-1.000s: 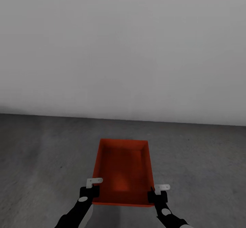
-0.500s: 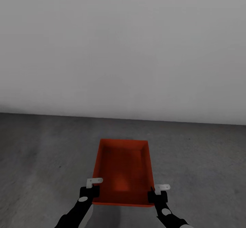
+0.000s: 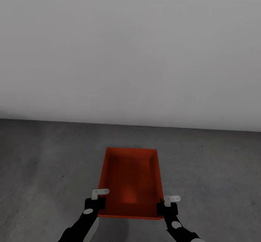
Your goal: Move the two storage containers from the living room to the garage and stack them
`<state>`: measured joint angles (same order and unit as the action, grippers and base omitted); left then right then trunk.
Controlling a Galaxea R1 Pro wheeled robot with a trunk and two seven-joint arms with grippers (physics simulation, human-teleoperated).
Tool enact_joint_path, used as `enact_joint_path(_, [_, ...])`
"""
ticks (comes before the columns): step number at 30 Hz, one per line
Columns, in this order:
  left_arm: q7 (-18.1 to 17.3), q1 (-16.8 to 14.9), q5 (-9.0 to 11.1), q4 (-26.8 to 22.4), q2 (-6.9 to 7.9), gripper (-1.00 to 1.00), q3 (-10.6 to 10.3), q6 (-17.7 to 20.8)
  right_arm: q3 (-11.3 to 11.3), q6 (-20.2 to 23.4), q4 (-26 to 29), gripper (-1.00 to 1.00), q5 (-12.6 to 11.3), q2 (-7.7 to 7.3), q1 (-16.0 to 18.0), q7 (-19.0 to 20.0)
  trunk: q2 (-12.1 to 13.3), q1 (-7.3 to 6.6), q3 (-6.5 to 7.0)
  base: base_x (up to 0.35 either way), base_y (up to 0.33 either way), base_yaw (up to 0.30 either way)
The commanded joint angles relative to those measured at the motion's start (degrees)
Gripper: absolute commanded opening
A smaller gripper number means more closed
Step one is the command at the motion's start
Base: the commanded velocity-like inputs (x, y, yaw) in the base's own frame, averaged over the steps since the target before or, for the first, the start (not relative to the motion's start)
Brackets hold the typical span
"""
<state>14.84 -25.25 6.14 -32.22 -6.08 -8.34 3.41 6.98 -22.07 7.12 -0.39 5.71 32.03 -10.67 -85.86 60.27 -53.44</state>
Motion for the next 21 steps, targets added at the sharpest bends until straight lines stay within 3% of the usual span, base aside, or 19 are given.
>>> enact_joint_path(1, [0.56,0.04,1.15,-0.03,0.02,-1.0,-0.28,0.27,-1.44,-3.6,1.05,-1.0,1.18,0.26,0.05,-0.31,-0.43,0.22,-0.22,0.0,0.0,0.0])
enact_joint_path(21, [0.54,0.02,1.15,-0.03,0.01,-1.0,-0.3,0.28,-1.44,-3.6,1.05,-1.0,1.14,0.25,0.03,-0.31,-8.46,4.61,-3.81,0.0,0.0,0.0])
